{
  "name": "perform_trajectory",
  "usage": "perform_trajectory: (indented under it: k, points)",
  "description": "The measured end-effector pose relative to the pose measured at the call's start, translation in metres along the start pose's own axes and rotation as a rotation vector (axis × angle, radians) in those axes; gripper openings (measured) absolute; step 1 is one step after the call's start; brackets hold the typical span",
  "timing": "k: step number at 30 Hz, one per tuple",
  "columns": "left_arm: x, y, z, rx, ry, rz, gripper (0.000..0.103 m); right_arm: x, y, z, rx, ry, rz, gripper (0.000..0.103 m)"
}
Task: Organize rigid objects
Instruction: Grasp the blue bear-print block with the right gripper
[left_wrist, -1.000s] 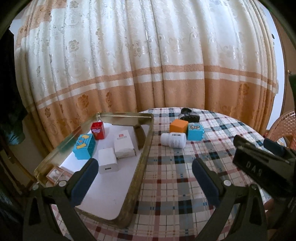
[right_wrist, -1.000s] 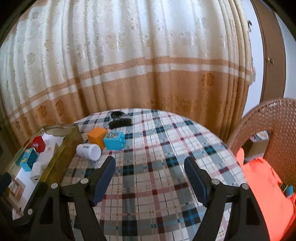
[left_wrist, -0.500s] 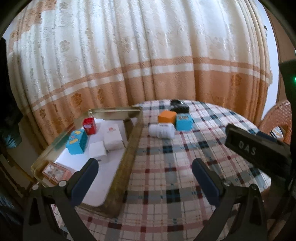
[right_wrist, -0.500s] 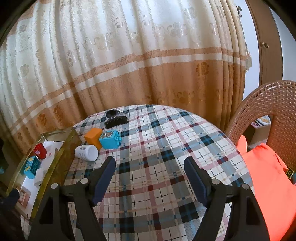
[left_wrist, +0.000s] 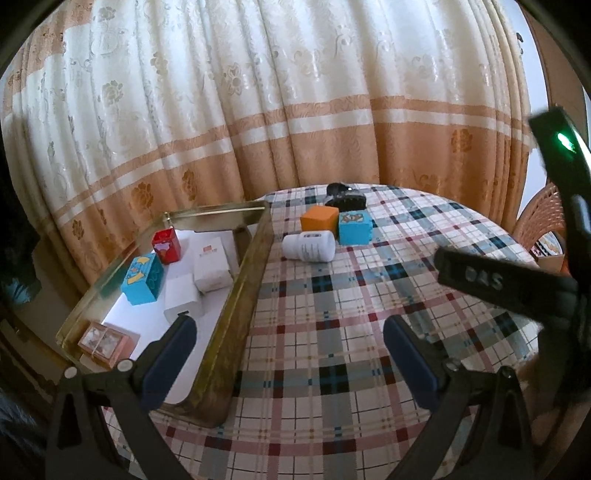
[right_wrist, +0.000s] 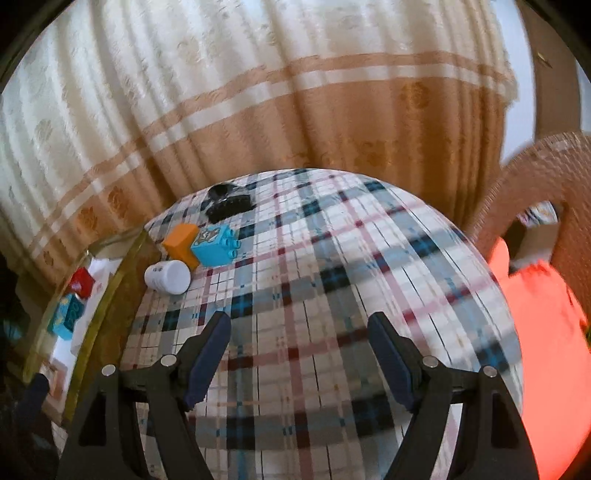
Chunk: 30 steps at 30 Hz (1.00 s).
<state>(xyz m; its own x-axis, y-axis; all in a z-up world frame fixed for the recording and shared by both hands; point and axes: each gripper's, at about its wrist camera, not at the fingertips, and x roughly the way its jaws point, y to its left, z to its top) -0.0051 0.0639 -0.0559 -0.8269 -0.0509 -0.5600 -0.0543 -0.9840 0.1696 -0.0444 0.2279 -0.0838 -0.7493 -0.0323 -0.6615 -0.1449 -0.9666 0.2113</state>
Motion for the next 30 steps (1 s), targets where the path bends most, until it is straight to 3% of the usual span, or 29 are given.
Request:
perform_trajectory:
  k: [11,20,30]
  points:
    - [0.012,-0.004,0.009,-0.027,0.032,-0.024,0.102,0.068,0.027,0.058,-0.250,0.120,0.184,0.078]
    - [0.025,-0.011,0.012,-0.043,0.077,-0.046,0.102,0.104,0.059,0.076,-0.445,0.135,0.199,0.078]
    - [0.031,-0.025,0.011,0.005,0.114,-0.049,0.102,0.133,0.070,0.085,-0.447,0.182,0.258,0.078]
